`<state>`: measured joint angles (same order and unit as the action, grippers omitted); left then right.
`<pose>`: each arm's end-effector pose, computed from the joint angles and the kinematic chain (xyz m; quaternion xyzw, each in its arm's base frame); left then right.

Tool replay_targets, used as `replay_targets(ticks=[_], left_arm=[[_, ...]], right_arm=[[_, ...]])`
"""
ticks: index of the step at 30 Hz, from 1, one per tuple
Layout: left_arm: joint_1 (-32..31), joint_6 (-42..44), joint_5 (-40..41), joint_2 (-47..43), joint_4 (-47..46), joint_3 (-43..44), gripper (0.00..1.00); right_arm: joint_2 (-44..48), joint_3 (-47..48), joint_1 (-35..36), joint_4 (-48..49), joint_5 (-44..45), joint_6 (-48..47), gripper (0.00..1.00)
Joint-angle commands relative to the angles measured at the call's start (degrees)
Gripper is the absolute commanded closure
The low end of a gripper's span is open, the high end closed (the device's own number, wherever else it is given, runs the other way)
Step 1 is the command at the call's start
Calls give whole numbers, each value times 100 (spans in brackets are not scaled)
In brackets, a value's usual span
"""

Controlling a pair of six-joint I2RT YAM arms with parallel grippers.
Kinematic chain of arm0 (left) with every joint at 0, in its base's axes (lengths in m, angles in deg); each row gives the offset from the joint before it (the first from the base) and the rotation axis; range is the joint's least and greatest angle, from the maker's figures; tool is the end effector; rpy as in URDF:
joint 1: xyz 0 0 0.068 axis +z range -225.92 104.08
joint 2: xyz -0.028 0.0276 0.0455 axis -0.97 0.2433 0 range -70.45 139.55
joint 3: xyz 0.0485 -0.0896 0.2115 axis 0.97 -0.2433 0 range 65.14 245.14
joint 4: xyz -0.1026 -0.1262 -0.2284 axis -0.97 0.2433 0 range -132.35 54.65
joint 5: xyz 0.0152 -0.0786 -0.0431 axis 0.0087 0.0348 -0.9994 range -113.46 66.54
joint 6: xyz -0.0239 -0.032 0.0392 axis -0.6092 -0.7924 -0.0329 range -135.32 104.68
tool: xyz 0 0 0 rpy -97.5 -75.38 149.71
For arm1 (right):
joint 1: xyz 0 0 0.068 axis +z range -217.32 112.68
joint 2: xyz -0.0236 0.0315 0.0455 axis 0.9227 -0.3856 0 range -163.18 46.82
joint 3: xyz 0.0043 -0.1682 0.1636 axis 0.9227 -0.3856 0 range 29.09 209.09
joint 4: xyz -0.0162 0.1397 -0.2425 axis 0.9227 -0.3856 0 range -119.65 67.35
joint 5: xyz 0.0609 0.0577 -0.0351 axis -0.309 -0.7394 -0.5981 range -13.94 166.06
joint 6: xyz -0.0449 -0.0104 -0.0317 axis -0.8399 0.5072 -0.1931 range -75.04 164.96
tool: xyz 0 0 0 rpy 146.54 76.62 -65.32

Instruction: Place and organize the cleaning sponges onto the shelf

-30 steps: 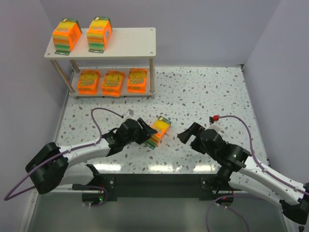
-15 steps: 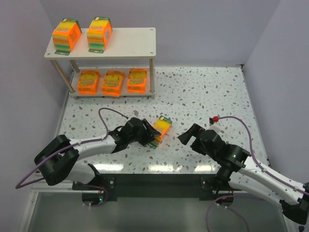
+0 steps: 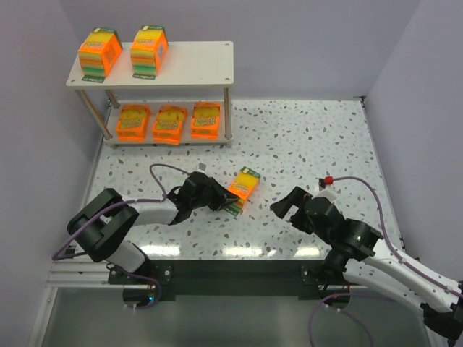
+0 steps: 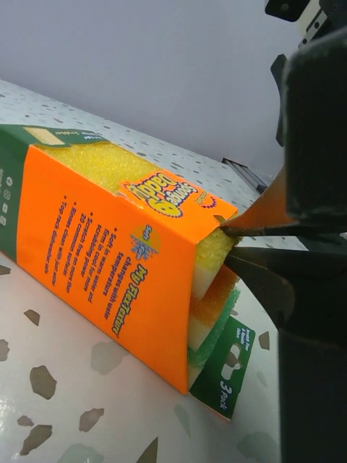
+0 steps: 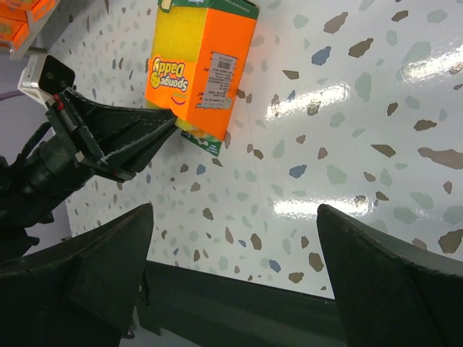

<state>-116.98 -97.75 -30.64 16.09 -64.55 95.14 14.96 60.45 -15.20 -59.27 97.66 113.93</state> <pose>0.2196 -0.1977 0.0860 -0.2844 0.8360 -0.4366 0.1718 0.1233 0.1353 0.2232 0.2114 0.8578 0.2982 0.3612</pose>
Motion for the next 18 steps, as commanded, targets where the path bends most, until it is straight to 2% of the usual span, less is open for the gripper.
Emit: replay_targets(ticks=[1,3,8,10,13,18], left_arm=[[150,52,-169,406,-460,-310,89],[186,52,-248,626,-671,-381,100],[142,96,-556,663,-1198,-495,100],[20,201,-443,286,-1095,-469,100],[-174,403,-154,-505,-324,-302,100],[-289,684,243,-1822,443,-38,100]], right_arm=[[109,-59,-17,-82,177,125,2],[144,-77,-9,-100,177,134,2],[241,-86,-17,-205,221,134,2],[311,-59,-9,-258,283,134,3],[425,37,-17,-424,423,117,3],[540,160,-9,-697,722,73,3]])
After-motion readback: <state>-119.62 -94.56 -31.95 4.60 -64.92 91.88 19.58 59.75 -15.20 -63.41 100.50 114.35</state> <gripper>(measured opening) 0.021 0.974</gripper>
